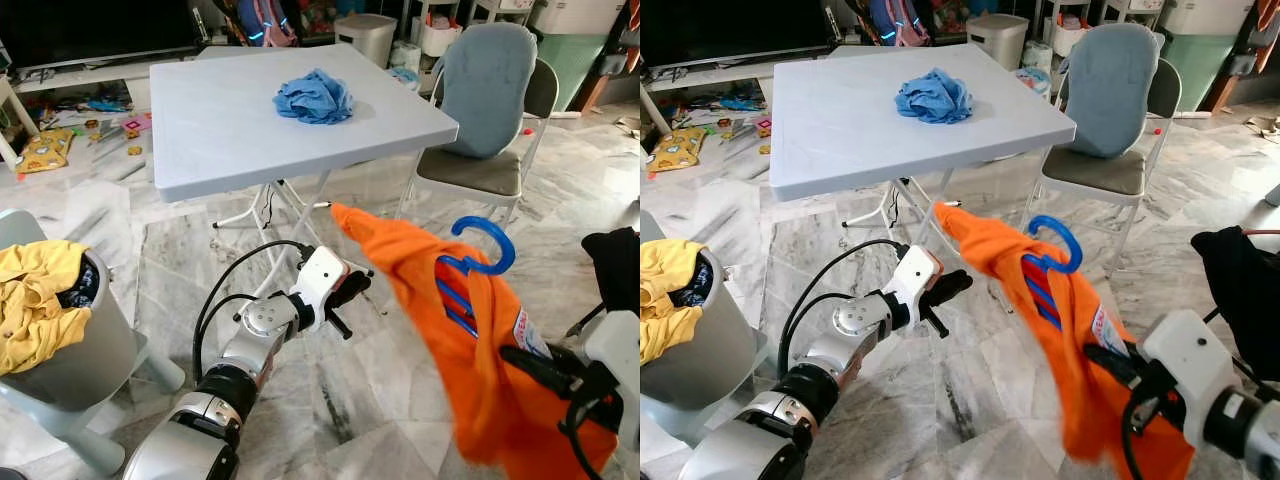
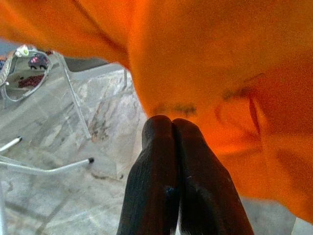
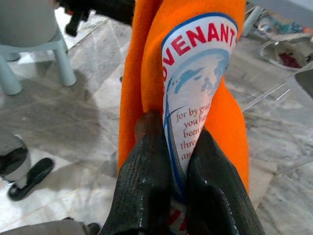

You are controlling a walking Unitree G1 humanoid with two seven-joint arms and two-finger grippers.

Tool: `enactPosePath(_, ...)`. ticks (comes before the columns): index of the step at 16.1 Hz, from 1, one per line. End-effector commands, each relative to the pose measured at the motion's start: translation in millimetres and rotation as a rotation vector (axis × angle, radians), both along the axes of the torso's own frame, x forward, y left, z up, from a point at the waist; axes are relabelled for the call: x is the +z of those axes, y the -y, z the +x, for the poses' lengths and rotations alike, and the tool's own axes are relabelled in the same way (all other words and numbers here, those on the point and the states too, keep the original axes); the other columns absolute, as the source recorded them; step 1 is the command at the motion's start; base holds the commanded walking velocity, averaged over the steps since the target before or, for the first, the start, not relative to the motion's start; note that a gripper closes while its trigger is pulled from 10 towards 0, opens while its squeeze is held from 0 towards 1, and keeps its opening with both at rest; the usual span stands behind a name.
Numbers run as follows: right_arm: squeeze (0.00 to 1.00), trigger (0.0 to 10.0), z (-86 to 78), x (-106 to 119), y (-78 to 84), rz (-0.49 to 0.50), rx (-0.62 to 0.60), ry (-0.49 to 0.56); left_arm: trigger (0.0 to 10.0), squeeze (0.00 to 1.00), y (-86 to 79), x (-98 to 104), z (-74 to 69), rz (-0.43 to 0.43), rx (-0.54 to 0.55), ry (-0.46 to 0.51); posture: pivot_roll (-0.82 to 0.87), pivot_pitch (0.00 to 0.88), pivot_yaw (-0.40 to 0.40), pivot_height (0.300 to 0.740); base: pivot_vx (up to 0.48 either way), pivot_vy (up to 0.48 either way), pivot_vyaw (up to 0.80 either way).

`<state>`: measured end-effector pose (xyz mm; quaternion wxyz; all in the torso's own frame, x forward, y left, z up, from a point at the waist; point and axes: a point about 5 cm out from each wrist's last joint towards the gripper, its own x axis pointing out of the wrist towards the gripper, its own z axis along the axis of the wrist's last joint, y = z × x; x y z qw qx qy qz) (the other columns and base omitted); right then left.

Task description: Hang hanger

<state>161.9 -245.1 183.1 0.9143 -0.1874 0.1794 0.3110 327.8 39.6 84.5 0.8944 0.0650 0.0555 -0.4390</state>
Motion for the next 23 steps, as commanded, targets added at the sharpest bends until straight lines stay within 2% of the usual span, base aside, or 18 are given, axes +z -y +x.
enactPosePath(1,0.0,10.0,-2.0,8.7,-5.6,-0.006,0.038,0.025,10.0,0.0,2.5,12.3,5.5,-0.026,-0.005,0.042,-0.1,0.0,-0.015,0.74,0.0,0.0,0.0)
enactPosePath(2,0.0,10.0,-1.9,8.2,-6.5,-0.006,0.042,0.022,10.0,0.0,3.1,13.2,5.4,-0.037,-0.01,0.04,-0.1,0.0,-0.013,0.74,0.0,0.0,0.0)
enactPosePath(6,0.0,10.0,11.4,2.8,1.9,-0.04,-0.005,0.04,10.0,0.0,11.0,14.4,-9.1,-0.124,-0.199,-0.005,-0.09,0.0,-0.018,0.74,0.0,0.0,0.0)
enactPosePath(8,0.0,10.0,16.2,3.0,3.7,-0.047,-0.019,0.053,10.0,0.0,9.8,13.0,-11.2,-0.129,-0.219,-0.019,-0.08,0.0,-0.02,0.74,0.0,0.0,0.0)
enactPosePath(9,0.0,10.0,20.5,2.7,4.2,-0.052,-0.028,0.063,10.0,1.0,7.2,11.8,-10.4,-0.138,-0.201,-0.036,-0.08,0.0,-0.022,0.74,0.0,0.0,0.0)
enactPosePath(14,0.0,10.0,22.1,-1.4,-4.0,-0.037,0.009,0.047,10.0,1.0,3.1,21.9,-3.8,-0.171,-0.149,0.018,-0.08,0.0,-0.02,0.74,0.0,0.0,0.0)
enactPosePath(23,0.0,10.0,3.6,-7.3,-14.6,0.006,0.091,-0.047,10.0,1.0,2.7,25.3,0.2,-0.135,-0.109,0.074,-0.09,0.0,-0.015,0.74,0.0,0.0,0.0)
